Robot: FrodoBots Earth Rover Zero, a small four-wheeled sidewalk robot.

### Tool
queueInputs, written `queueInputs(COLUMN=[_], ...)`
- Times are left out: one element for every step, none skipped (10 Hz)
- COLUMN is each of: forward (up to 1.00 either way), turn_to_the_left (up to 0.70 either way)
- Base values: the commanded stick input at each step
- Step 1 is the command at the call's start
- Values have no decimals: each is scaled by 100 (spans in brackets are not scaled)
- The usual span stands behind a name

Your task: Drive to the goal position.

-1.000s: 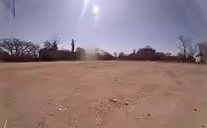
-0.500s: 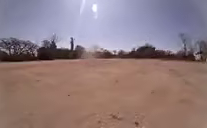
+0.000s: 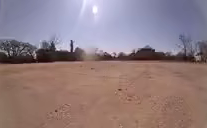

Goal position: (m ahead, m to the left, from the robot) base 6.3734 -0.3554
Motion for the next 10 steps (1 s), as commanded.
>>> queueInputs(forward=[100, 100, 100, 100, 100, 100, 100, 100, 100, 100], turn_to_the_left=[0, 0, 0, 0, 0, 0, 0, 0, 0, 0])
